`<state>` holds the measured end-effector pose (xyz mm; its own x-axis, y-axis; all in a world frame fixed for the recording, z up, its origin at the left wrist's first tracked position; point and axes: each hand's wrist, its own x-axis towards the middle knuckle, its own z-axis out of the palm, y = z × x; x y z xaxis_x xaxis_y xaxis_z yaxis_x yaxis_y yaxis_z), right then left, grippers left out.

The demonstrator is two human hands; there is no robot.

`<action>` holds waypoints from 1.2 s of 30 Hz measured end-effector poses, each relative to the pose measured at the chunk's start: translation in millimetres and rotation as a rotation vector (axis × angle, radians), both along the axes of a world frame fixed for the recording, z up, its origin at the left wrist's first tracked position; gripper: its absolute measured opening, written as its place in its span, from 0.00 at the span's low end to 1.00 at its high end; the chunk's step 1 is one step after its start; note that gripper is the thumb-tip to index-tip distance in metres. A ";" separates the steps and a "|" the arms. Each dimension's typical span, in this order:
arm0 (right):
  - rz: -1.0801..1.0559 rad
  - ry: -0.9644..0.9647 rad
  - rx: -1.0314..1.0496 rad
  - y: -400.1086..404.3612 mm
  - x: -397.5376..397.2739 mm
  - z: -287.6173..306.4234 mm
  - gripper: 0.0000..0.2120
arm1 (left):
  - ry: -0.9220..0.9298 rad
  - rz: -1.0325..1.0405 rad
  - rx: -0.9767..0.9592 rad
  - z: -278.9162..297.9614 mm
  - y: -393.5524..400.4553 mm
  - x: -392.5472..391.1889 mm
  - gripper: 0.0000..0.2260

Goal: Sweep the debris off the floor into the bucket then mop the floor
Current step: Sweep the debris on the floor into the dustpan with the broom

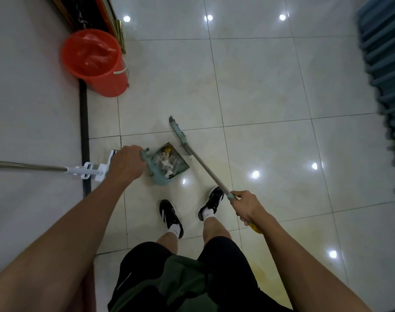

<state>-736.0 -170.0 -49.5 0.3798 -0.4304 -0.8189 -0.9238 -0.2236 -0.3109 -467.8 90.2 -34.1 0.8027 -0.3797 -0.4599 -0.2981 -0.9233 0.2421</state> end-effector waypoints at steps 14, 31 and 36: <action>0.548 0.144 -0.195 -35.3 65.3 -20.9 0.15 | 0.017 0.055 0.029 -12.3 0.8 3.2 0.03; 0.096 0.064 0.256 -7.6 17.7 -13.8 0.18 | -0.005 0.062 -0.037 -14.7 2.4 -27.7 0.06; 0.026 0.047 0.219 -11.2 5.7 -3.5 0.17 | 0.011 0.046 -0.018 -9.5 16.4 -24.0 0.08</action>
